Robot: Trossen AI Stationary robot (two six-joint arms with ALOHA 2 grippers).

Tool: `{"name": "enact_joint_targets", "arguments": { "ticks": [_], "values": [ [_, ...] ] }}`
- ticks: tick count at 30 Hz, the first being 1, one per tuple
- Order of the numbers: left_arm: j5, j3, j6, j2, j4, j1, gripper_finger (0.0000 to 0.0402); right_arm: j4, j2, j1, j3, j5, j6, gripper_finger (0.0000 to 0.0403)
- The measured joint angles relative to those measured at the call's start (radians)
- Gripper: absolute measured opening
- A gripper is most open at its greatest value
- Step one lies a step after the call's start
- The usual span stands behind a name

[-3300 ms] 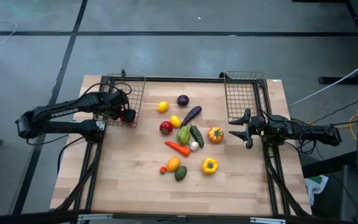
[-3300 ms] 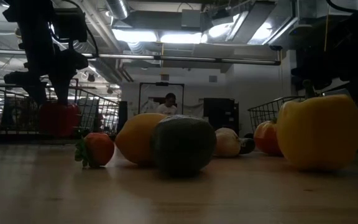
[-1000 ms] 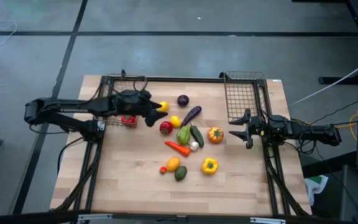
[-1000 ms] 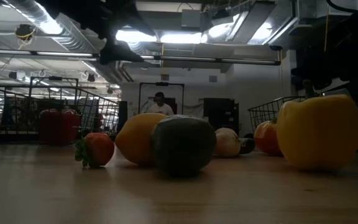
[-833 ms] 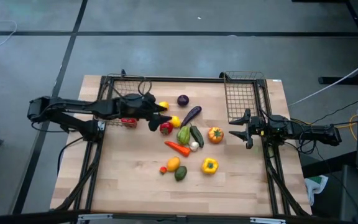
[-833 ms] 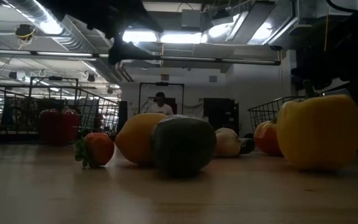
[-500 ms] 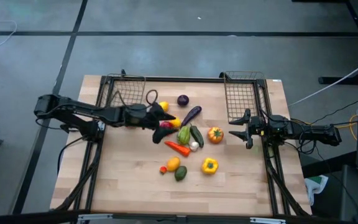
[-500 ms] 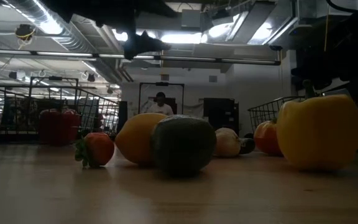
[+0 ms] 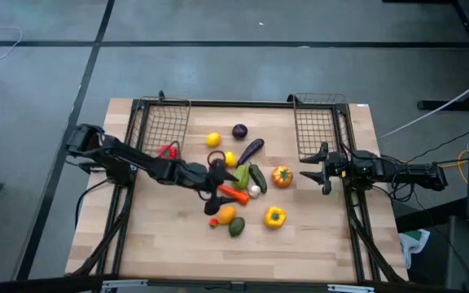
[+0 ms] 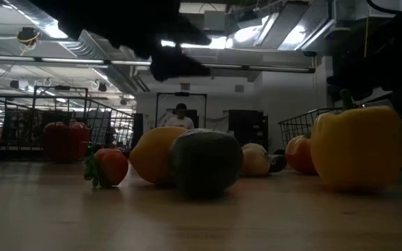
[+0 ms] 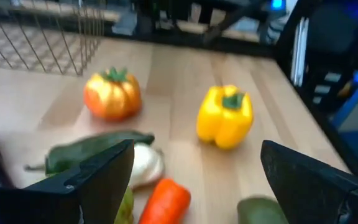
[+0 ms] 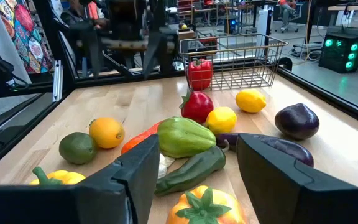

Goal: Sort produce into baskets
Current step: Put the orange carrot into the left gold wire basket

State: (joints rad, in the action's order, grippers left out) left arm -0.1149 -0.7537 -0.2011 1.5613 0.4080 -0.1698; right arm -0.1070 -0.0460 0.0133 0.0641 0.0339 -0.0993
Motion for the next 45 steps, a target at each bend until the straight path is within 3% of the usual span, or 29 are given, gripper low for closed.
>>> {"name": "enact_joint_targets", "arguments": {
  "ticks": [9, 17, 25, 45],
  "values": [
    [-0.003, 0.000, 0.000, 0.091, -0.016, 0.006, 0.0309, 0.000, 0.000, 0.000, 0.000, 0.000, -0.006, 0.0214],
    [-0.004, 0.001, 0.000, 0.120, -0.141, 0.007, 0.0273, 0.000, 0.000, 0.000, 0.000, 0.000, -0.008, 0.0214],
    [-0.081, 0.001, 0.019, 0.120, -0.258, 0.007, 0.0250, 0.001, 0.000, 0.000, 0.000, 0.000, -0.009, 0.0214],
    [-0.146, 0.000, 0.047, 0.233, -0.235, 0.021, 0.0225, 0.002, 0.000, 0.000, 0.000, 0.000, -0.008, 0.0214]
  ]
}}
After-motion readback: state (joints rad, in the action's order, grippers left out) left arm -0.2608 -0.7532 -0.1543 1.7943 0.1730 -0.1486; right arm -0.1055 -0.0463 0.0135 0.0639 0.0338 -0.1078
